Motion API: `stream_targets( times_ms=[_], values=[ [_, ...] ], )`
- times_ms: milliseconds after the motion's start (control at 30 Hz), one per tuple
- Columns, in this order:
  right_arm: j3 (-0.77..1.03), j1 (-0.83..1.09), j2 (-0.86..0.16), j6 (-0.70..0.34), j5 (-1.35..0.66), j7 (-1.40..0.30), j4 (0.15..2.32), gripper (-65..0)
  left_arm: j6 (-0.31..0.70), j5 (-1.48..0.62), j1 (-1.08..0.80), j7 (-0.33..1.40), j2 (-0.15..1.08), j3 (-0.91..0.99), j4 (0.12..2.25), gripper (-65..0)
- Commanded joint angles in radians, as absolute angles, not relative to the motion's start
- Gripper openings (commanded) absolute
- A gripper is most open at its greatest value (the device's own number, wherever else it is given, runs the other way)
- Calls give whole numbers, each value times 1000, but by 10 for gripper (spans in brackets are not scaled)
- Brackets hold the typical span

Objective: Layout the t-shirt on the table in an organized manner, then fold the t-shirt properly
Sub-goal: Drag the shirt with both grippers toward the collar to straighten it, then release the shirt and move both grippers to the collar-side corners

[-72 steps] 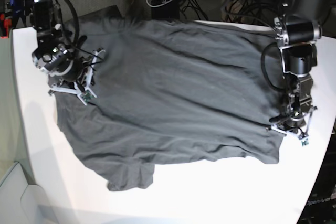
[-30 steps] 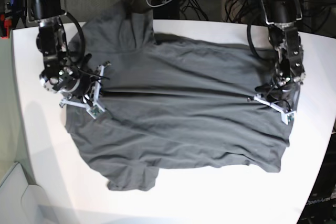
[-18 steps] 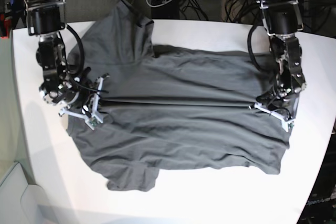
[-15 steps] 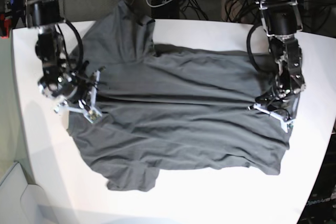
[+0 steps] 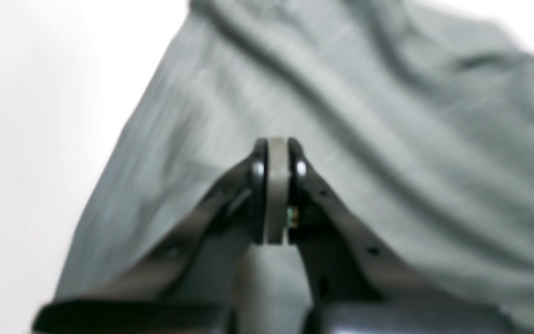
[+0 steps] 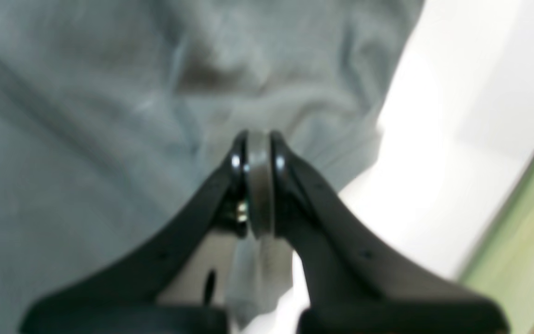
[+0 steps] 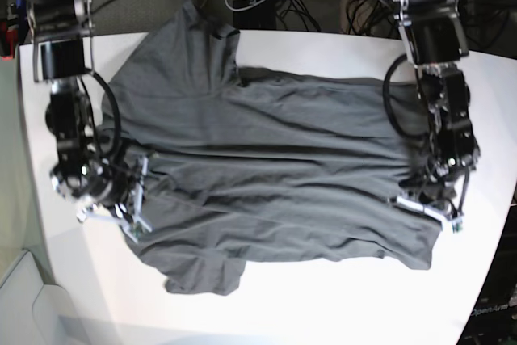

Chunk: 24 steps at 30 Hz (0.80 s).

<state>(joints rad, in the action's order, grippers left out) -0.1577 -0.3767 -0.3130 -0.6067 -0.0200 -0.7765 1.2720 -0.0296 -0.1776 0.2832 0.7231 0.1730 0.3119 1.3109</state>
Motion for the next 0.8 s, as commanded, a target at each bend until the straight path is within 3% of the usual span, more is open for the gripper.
stream_targets(
  times_ms=[0, 333, 467, 767],
  values=[
    [-163, -437, -318, -607, -15, -750, 1219, -650, -31, -177, 338, 696, 179, 314, 1307, -647],
    [-208, -704, -259, -605, -13, -464, 599, -650, -31, -176, 394, 702, 174, 314, 1259, -647],
    [-208, -753, -254, -591, -13, -344, 443, -650, -31, -173, 387, 702, 185, 318, 1260, -647],
    [-208, -765, -260, -211, -12, -120, 406, -650, -31, -177, 374, 702, 197, 318, 1259, -647]
  ],
)
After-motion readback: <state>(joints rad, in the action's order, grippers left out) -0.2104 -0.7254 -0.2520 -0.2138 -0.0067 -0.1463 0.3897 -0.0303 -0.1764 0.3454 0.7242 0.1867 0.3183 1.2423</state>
